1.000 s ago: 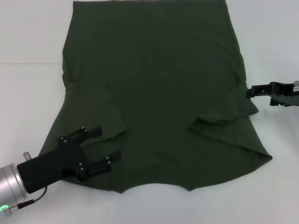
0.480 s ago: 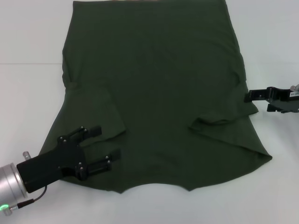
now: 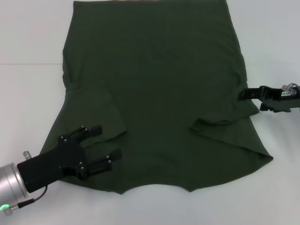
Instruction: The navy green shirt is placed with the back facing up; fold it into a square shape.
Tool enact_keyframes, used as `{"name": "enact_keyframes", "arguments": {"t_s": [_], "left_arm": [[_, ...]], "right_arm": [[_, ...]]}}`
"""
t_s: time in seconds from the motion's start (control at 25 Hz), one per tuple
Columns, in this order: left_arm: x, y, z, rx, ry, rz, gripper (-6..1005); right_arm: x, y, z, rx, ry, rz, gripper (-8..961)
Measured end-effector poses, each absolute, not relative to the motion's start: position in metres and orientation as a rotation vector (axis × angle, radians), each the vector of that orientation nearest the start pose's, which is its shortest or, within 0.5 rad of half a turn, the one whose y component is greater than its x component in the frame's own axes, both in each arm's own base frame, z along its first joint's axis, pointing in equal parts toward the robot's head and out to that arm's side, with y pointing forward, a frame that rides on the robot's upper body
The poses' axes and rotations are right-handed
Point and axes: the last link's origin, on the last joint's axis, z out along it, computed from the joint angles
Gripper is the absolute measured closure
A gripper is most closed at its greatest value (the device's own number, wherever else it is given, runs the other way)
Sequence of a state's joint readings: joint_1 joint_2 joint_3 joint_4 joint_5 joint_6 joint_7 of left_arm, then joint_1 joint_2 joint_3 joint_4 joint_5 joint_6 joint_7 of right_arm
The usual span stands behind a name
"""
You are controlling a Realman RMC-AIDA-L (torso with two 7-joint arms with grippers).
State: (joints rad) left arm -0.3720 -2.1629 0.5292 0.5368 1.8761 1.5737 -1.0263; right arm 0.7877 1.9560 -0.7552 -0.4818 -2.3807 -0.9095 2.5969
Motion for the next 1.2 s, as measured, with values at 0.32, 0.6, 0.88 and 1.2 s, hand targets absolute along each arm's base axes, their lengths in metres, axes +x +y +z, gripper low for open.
{"name": "enact_keyframes", "arguments": {"t_s": [0.32,0.6,0.88,1.2], "left_arm": [[-0.295,0.28,-0.023,-2.446,-0.549,-0.905,110],[-0.296,0.28,-0.023,-2.444,-0.552,-0.901,111],[-0.296,0.28,-0.023,-2.446,-0.553,-0.9,111],[-0.296,0.278,-0.023,-2.444,-0.562,-0.907,110]], "right_arm": [[0.288,0.438,0.014,-1.832,1.731,0.325,11],[0.29,0.438,0.011,-1.822,1.723,0.322,11],[0.292,0.439,0.011,-1.815,1.712,0.32,12],[0.288,0.435,0.013,-1.85,1.714,0.379,12]]}}
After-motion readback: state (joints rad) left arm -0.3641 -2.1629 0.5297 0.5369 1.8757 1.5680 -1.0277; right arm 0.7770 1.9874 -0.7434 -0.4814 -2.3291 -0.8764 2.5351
